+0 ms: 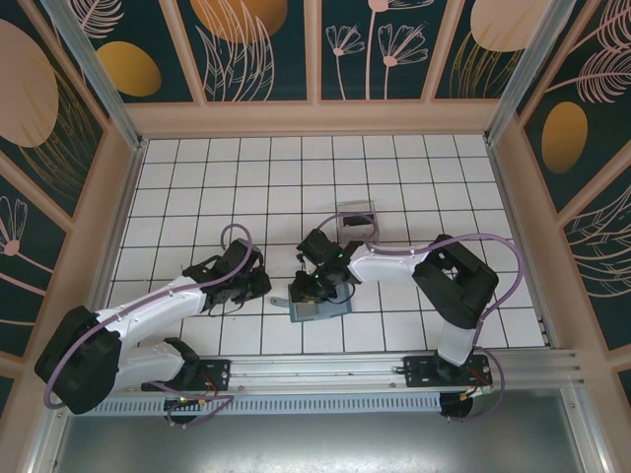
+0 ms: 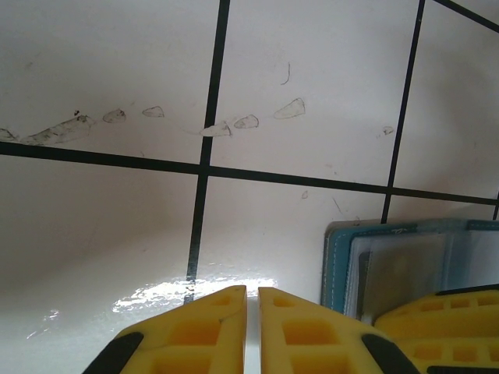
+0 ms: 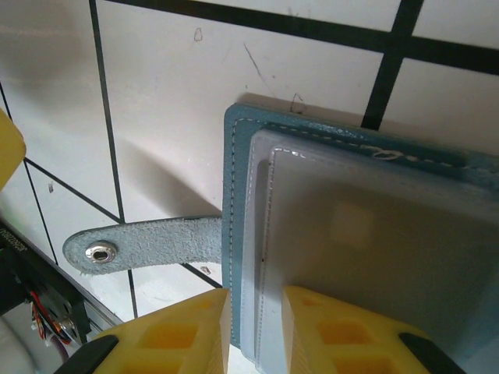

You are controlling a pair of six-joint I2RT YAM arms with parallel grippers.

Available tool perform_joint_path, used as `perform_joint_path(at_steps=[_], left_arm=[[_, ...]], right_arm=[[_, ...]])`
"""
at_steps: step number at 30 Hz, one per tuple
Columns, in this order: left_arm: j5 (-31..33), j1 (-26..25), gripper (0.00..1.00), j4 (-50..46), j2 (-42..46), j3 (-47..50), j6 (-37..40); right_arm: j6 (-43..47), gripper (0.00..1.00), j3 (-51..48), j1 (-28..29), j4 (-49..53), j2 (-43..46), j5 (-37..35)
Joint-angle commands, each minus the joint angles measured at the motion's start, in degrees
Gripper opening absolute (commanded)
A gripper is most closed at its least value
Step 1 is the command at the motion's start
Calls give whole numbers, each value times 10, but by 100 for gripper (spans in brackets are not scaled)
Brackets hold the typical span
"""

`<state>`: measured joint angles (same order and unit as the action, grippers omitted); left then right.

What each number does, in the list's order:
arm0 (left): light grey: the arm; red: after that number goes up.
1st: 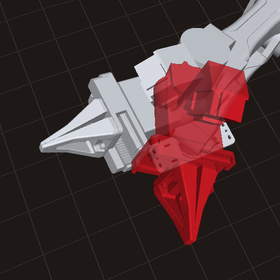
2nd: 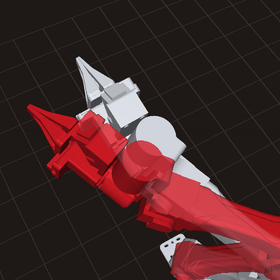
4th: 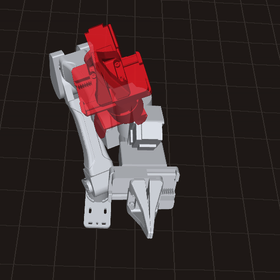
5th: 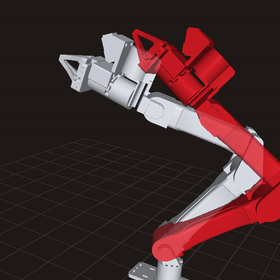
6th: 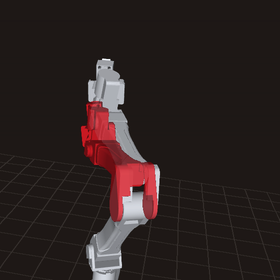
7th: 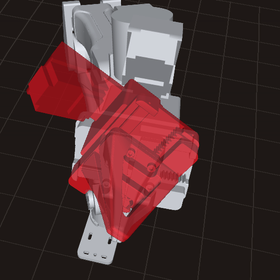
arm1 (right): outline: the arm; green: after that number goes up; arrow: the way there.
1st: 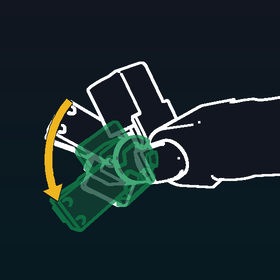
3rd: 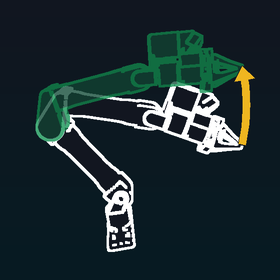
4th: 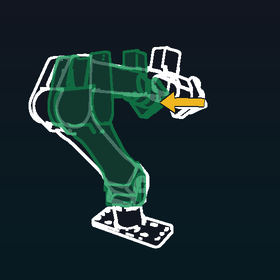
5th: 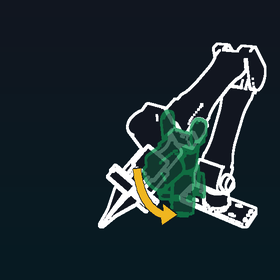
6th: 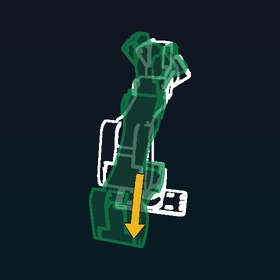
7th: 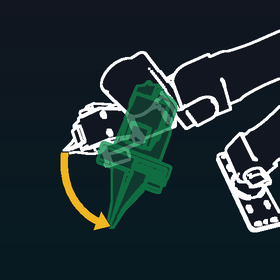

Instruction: Take the credit cards out of the card holder

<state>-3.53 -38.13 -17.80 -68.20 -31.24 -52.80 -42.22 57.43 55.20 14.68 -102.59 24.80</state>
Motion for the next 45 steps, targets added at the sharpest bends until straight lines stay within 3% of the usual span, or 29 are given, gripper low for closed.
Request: perform_joint_path(at_steps=[1, 12, 21, 45], left_arm=[[-2, 3, 13, 0, -6, -1, 4], [-5, 3, 13, -1, -18, -10, 12], [-9, 3, 13, 0, -24, -17, 16], [-26, 4, 12, 8, -13, -3, 46]], right_arm=[[13, 25, 18, 6, 39, -10, -24], [20, 25, 35, 7, 97, -10, -68], [19, 35, 60, 13, 151, -12, -117], [-31, 47, 205, 65, 345, -94, -278]])
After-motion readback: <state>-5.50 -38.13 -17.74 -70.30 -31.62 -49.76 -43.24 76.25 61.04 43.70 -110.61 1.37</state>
